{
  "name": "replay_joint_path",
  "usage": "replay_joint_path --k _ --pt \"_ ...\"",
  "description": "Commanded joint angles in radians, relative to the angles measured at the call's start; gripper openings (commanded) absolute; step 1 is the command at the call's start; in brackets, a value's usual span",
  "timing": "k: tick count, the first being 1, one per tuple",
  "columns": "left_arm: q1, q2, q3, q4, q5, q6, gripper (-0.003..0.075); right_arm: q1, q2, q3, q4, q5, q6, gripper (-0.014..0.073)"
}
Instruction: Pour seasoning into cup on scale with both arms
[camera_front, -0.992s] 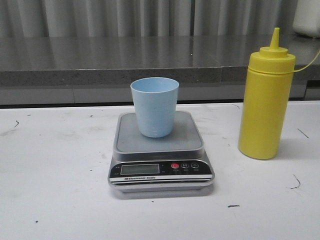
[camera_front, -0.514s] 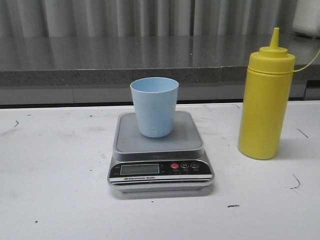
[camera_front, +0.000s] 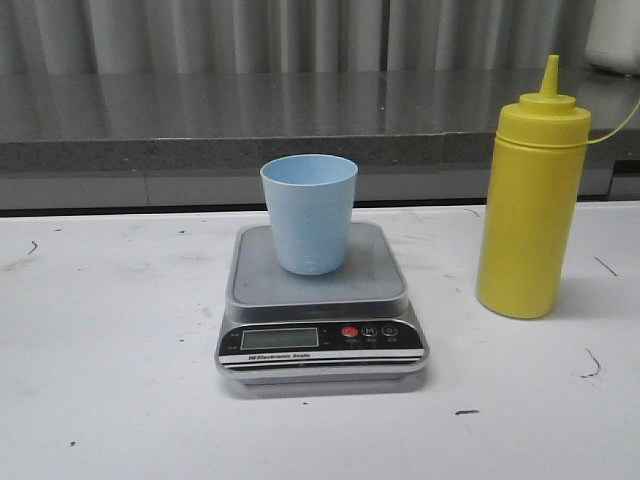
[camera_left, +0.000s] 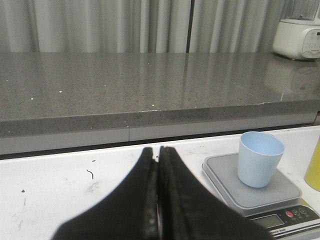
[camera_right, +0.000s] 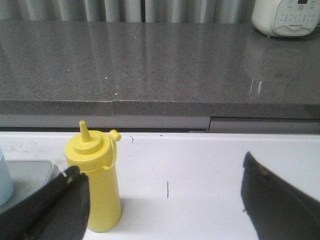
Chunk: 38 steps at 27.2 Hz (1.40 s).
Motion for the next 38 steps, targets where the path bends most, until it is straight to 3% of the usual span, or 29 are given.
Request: replay_joint_path --k 1,17,30,38 --pt "0.003 0.006 -0.024 -0.015 -0.084 -0.01 -0.002 -0.006 0.014 -0.036 -0.003 -0.08 -0.004 0.0631" --pt "0.003 0.006 -0.024 -0.015 -0.084 -0.01 -0.002 -0.006 0.037 -0.036 -0.003 -0.106 -0.007 0.0631" --pt "0.003 0.006 -0.024 -0.015 -0.084 -0.01 -0.002 -0.006 0.314 -0.032 0.043 -0.249 -0.007 0.0634" --pt "0.003 0.006 -0.024 -0.015 -0.084 -0.01 -0.002 0.027 0.446 0.107 0.042 -0.572 -0.005 0.0634"
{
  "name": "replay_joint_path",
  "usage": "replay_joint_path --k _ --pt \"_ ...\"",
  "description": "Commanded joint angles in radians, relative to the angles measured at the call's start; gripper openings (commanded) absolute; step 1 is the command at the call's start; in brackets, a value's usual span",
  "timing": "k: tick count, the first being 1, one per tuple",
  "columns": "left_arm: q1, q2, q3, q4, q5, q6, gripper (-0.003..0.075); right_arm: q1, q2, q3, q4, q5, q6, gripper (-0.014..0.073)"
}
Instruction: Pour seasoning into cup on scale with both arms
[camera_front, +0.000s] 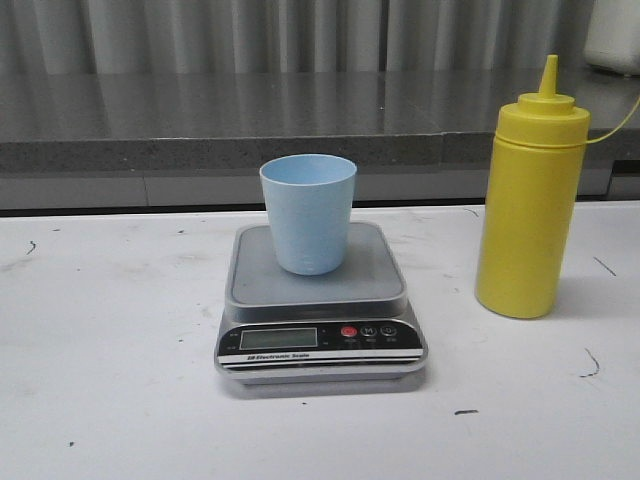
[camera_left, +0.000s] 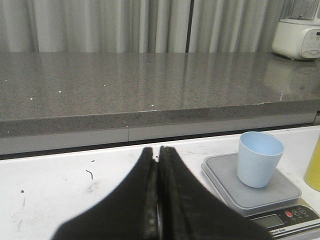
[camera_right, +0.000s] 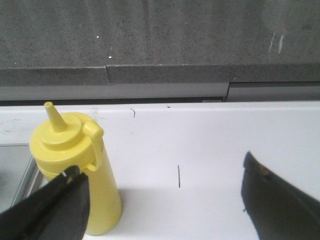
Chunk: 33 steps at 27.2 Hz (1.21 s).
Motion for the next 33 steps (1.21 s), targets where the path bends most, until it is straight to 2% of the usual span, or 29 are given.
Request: replay_joint_path --k 1,8,15,26,33 --pt "0.003 0.006 -0.024 -0.015 -0.084 -0.01 -0.002 0.028 0.05 0.059 0.003 -0.262 0.0 0.0634" --pt "0.003 0.006 -0.024 -0.015 -0.084 -0.01 -0.002 0.127 0.219 0.192 0.003 -0.477 0.045 0.0634" --pt "0.003 0.006 -0.024 -0.015 -0.084 -0.01 -0.002 0.224 0.5 0.21 0.003 -0.765 0.065 0.0634" --pt "0.003 0.006 -0.024 -0.015 -0.084 -0.01 -0.002 0.235 0.835 0.208 -0.021 -1.18 0.197 0.0634" --pt "0.003 0.006 -0.024 -0.015 -0.084 -0.01 -0.002 0.235 0.924 0.205 -0.025 -1.31 0.23 0.0634"
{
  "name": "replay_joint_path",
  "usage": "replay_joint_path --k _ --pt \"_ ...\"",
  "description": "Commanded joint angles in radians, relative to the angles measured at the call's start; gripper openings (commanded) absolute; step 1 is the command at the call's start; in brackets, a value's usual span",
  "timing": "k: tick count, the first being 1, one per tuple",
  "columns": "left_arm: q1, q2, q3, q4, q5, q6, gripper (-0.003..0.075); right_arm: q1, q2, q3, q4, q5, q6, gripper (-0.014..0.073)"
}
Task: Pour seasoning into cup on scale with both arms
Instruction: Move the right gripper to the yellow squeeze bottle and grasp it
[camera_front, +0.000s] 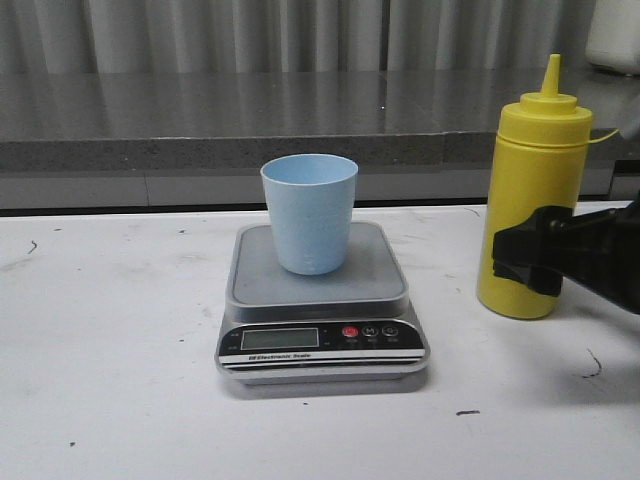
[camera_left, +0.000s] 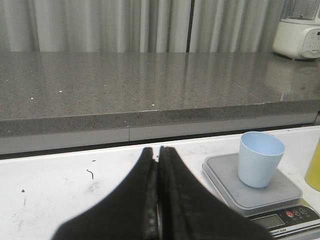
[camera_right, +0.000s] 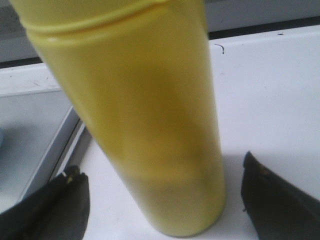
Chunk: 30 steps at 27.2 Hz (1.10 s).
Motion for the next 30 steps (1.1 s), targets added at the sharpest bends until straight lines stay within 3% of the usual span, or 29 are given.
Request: replay_joint_path --k 1,14,23,25,30 --pt "0.003 0.006 -0.024 -0.015 -0.084 -0.01 -0.002 0.003 -0.006 -0.017 -0.009 -0.128 0.003 0.0634" --pt "0.003 0.006 -0.024 -0.015 -0.084 -0.01 -0.002 0.002 0.094 -0.178 -0.014 -0.046 0.003 0.0633" --pt "0.003 0.006 -0.024 -0.015 -0.084 -0.01 -0.002 0.002 0.132 -0.192 -0.014 -0.087 0.003 0.0631" --pt "0.003 0.006 -0.024 -0.015 -0.084 -0.01 -0.002 0.002 0.132 -0.192 -0.014 -0.089 0.003 0.0588" --pt "0.003 0.006 -0.024 -0.015 -0.084 -0.01 -0.002 0.002 0.132 -0.192 -0.018 -0.177 0.002 0.0301"
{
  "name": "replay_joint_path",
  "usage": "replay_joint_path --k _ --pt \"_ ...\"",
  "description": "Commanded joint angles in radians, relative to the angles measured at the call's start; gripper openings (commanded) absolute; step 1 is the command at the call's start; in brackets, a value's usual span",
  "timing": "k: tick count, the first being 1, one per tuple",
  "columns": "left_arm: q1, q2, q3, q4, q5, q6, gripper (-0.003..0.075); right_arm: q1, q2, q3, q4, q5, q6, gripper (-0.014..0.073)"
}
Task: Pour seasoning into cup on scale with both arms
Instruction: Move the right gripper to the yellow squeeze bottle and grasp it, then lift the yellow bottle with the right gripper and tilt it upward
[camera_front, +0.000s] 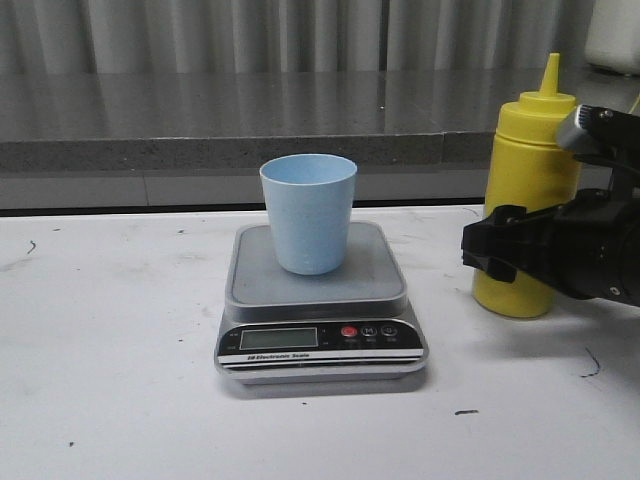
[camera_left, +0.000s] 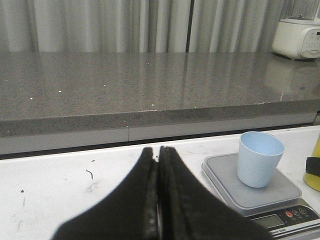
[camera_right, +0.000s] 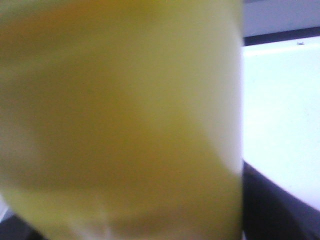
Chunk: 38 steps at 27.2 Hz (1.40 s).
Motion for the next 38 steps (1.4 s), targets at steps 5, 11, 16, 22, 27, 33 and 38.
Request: replay_joint_path --k 5,11,16,22,27,33,38 --pt "0.003 0.006 -0.024 -0.015 -0.084 -0.01 -0.002 0.002 -0.037 -0.015 -0.014 -0.172 -0.003 0.019" --pt "0.003 0.006 -0.024 -0.015 -0.084 -0.01 -0.002 0.002 -0.113 -0.017 -0.014 -0.172 -0.139 0.019" --pt "0.003 0.006 -0.024 -0.015 -0.084 -0.01 -0.002 0.002 -0.211 -0.064 -0.015 -0.087 -0.337 0.019" --pt "0.003 0.006 -0.024 -0.015 -0.084 -0.01 -0.002 0.002 -0.263 -0.193 -0.017 0.118 -0.588 0.019" --pt "0.003 0.006 -0.024 -0.015 -0.084 -0.01 -0.002 0.002 -0.262 -0.29 -0.043 0.24 -0.781 0.019" --pt "0.003 0.006 -0.024 -0.015 -0.084 -0.01 -0.002 0.003 -0.262 -0.379 -0.061 0.268 -1.091 0.019" --pt "0.003 0.006 -0.024 -0.015 -0.084 -0.01 -0.002 0.003 -0.251 -0.436 -0.069 0.255 -1.374 0.019"
